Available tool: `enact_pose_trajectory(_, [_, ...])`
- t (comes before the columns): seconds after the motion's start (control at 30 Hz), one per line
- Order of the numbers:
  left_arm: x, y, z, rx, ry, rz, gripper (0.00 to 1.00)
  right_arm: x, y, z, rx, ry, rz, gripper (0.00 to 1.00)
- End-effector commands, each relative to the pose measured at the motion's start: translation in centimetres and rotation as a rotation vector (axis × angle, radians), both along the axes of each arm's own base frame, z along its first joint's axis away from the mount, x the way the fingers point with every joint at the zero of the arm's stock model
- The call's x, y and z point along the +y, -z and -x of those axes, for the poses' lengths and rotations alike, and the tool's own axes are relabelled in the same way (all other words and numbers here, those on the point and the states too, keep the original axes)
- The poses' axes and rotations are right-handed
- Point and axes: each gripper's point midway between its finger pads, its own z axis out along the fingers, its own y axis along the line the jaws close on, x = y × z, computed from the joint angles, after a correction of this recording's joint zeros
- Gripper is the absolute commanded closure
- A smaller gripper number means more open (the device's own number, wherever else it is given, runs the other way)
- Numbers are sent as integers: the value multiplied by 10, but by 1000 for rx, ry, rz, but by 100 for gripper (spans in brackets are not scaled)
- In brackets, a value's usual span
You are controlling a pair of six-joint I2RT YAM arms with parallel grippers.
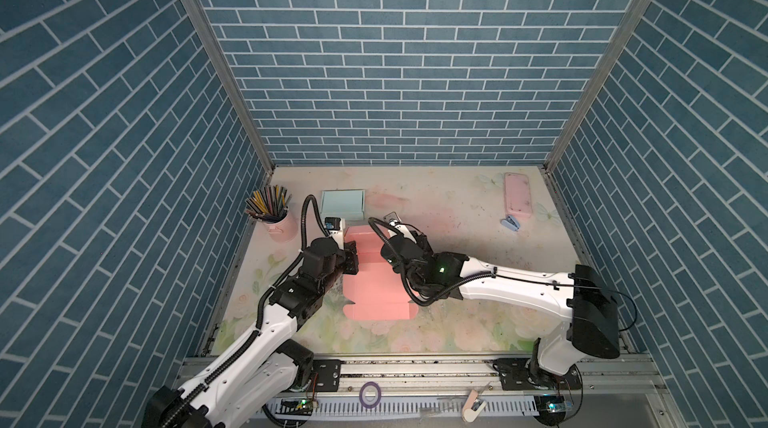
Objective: Fold the paper box
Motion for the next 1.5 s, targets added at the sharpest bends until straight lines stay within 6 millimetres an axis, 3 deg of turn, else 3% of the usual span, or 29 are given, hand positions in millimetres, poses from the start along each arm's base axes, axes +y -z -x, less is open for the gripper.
enact_pose_trajectory(0.0, [-2, 1, -6, -12, -21, 30, 100, -26, 6, -13, -98, 145, 156, 69])
enact_pose_trajectory(0.13, [-4, 6, -12, -8, -34, 46, 100, -25, 8, -19, -123, 169, 170, 68])
enact_pose_trajectory(0.27, [-6, 9, -18, -12, -49, 59, 100, -24, 9, -21, -98, 174, 116, 56])
enact_pose_trajectory(0.37, [-7, 11, -21, -14, -58, 68, 100, -29, 14, -25, -62, 190, 60, 53])
enact_pose_trajectory(0.53, [-11, 12, -24, -20, -61, 72, 100, -35, 23, -36, -33, 217, 10, 68])
enact_pose_trajectory(0.8, [-20, 15, -24, -30, -62, 69, 100, -37, 31, -50, -95, 253, 118, 87])
enact_pose_trajectory(0.87, [-22, 13, -24, -32, -56, 78, 100, -35, 31, -51, -103, 246, 135, 86])
enact_pose_trajectory(1.0, [-23, 13, -25, -31, -58, 85, 100, -30, 35, -47, -75, 201, 101, 72])
enact_pose_trajectory(1.13, [-23, 16, -25, -27, -60, 81, 100, -34, 37, -42, -73, 214, 107, 65])
enact_pose_trajectory(1.33, [-24, 19, -28, -21, -66, 79, 100, -40, 39, -39, -100, 247, 134, 67])
enact_pose_trajectory(1.47, [-23, 17, -28, -28, -71, 84, 100, -46, 40, -38, -128, 273, 170, 84])
